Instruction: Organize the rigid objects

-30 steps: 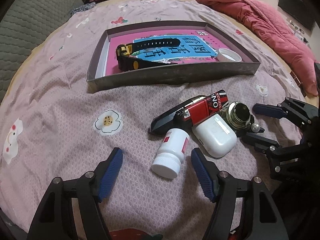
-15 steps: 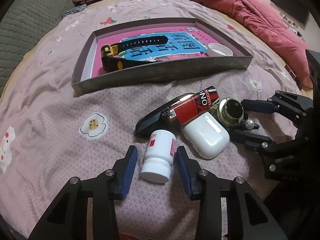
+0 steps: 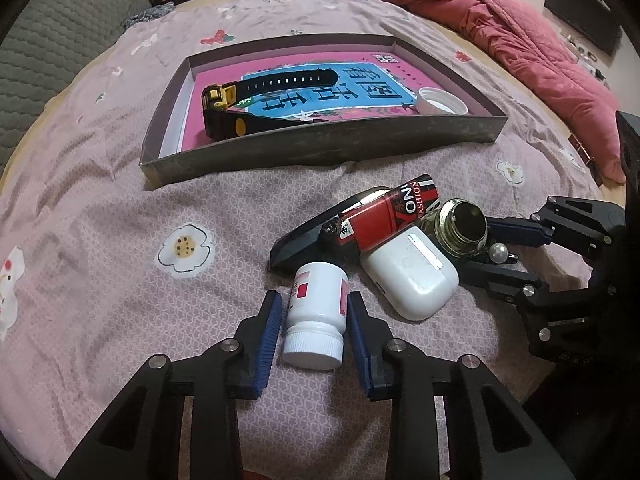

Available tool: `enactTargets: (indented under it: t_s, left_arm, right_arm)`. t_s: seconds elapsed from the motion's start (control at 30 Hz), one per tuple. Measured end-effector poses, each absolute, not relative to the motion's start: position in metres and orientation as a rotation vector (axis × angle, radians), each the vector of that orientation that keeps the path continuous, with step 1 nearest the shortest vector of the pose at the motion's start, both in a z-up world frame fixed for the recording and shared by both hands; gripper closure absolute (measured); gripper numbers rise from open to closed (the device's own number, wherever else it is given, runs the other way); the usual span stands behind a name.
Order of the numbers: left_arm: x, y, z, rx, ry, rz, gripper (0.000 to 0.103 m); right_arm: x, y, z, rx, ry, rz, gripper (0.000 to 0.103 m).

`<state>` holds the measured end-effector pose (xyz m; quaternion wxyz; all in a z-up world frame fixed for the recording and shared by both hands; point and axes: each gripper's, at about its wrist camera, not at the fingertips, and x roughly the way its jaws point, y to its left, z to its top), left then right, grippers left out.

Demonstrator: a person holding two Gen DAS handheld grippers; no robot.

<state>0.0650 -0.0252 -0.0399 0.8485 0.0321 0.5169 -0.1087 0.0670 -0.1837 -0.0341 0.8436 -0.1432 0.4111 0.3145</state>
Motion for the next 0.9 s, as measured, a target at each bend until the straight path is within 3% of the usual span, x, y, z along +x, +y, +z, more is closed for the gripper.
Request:
enactTargets:
  t_s: [0.2, 0.47, 0.53, 0.9]
  left_arm:
    - [0.066, -0.027, -0.041, 0.071, 1.092, -0.232, 0.076]
    - [0.067, -0.029, -0.040, 0.061, 1.085, -0.235, 0.076]
    - [0.066, -0.031, -0.038, 0.062, 1.075, -0.239, 0.076]
    - [0.067, -0.030, -0.037, 0.052, 1.069, -0.238, 0.076]
  right_arm:
    - [0.068, -0.191, -0.032, -0.274, 0.874, 0.662, 0.069]
    - [0.074, -0.209, -0.025, -0.208, 0.868, 0.610, 0.069]
    - [0.076, -0.214, -0.022, -0.182, 0.861, 0.602, 0.077]
    - [0.076, -0.212, -0.025, -0.228, 0.868, 0.578, 0.077]
